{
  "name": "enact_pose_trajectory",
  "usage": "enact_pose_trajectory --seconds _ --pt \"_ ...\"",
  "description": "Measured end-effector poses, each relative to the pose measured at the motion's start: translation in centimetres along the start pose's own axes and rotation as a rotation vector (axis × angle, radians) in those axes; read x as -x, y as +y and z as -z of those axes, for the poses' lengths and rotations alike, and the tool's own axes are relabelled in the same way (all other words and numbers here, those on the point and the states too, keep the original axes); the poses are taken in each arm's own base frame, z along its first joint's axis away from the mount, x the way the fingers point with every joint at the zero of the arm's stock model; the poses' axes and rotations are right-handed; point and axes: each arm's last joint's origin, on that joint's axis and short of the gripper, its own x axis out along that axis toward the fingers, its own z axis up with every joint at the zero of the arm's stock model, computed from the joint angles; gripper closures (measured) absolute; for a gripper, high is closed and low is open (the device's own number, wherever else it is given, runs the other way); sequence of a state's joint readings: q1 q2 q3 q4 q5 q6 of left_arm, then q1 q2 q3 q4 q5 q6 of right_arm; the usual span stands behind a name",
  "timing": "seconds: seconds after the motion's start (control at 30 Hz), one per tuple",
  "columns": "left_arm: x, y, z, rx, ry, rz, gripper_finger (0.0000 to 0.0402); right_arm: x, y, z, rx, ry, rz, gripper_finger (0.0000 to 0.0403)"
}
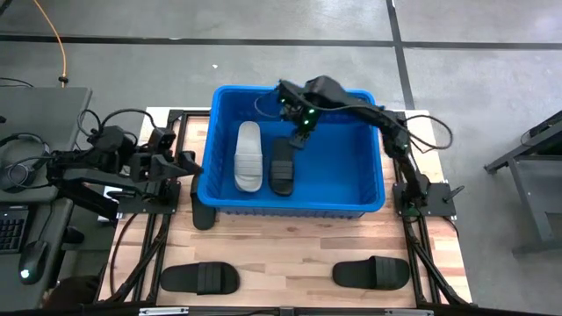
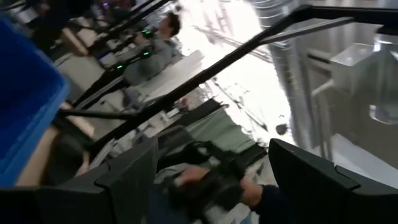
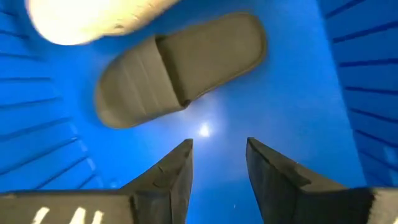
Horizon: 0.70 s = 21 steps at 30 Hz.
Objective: Pick and place slides into bin
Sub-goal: Stack the black slide on top of the black slide in the blue bin
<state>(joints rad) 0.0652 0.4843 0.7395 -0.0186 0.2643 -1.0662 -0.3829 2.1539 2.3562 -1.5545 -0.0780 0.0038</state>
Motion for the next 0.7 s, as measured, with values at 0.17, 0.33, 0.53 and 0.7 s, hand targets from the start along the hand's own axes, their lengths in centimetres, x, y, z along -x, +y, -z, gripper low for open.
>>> enact_pose_trajectory --seconds 0.17,0.33,0.53,0.7 --pt "0.0 0.5 0.3 0.047 0.04 -0.046 0.0106 5.7 1.1 2.4 -0.046 -0.124 -0.006 0.0265" --pt "-0.1 0.6 0.4 0.048 0.058 -0.042 0.0106 11.3 2.9 5.5 -0.09 -0.298 -0.025 0.0265" --pt "-0.1 0.5 0.5 -0.055 0.09 -0.022 0.0106 15.4 5.4 8.9 -0.12 -0.422 -0.024 0.0265" --pt "-0.4 0.7 0.5 -0.079 0.096 -0.033 0.0106 17.1 7.9 11.0 -0.122 -0.467 -0.042 0.0265"
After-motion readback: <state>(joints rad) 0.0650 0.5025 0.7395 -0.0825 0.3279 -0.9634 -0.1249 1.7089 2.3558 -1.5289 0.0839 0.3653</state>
